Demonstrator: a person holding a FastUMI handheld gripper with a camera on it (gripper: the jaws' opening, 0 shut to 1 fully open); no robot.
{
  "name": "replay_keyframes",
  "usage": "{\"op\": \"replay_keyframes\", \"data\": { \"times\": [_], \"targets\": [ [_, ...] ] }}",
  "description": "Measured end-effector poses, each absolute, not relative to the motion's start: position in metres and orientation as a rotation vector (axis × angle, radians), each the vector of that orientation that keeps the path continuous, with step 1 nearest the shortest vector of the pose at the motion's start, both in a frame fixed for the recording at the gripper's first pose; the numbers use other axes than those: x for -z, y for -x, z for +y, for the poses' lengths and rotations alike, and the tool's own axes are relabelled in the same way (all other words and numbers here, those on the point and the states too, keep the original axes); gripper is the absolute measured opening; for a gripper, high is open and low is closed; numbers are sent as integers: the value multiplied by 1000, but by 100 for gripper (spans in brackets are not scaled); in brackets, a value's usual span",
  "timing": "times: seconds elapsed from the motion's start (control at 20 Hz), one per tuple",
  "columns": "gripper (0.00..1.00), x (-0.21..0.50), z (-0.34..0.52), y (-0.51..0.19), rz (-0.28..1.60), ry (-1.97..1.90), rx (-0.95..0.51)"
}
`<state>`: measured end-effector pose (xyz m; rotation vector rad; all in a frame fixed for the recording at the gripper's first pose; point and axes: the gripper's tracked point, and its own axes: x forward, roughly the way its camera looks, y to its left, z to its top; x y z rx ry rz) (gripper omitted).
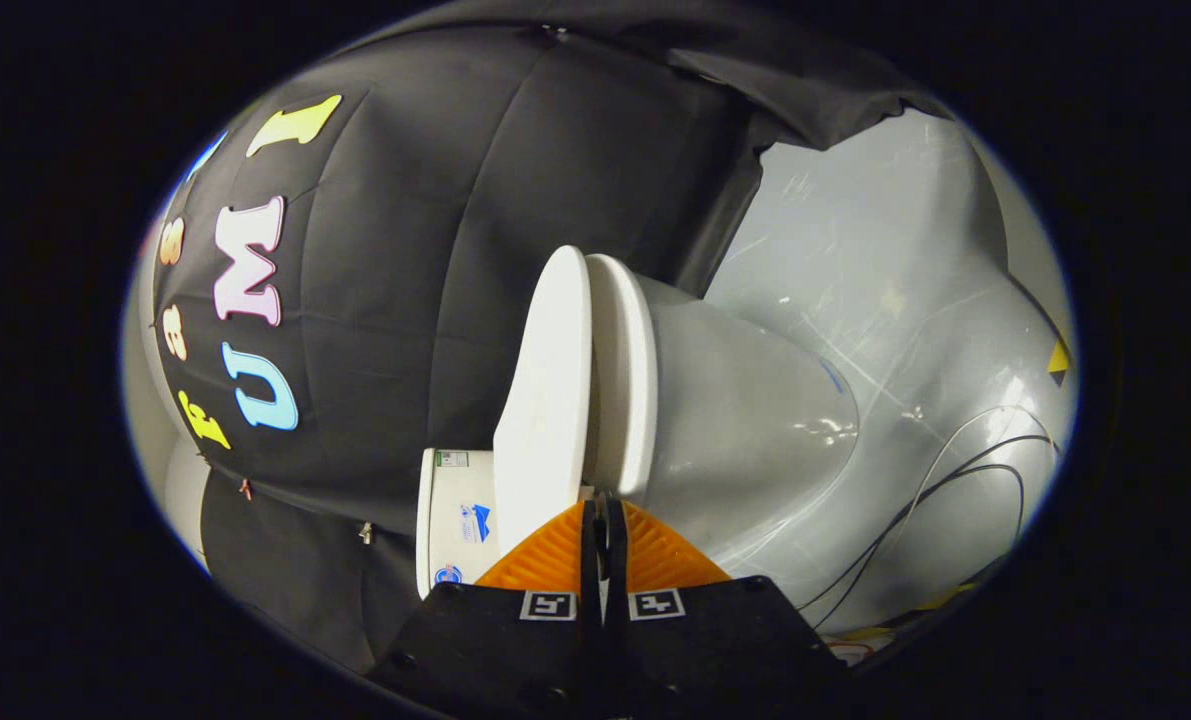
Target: Open the toilet lid.
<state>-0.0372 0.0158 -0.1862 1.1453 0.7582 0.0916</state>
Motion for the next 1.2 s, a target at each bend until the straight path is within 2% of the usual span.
{"op": "replay_keyframes", "data": {
  "times": [0.6,1.2],
  "targets": [
    [5,68,50,31,632,-857,-54],
    [5,-13,112,30,537,-492,-11]
  ]
}}
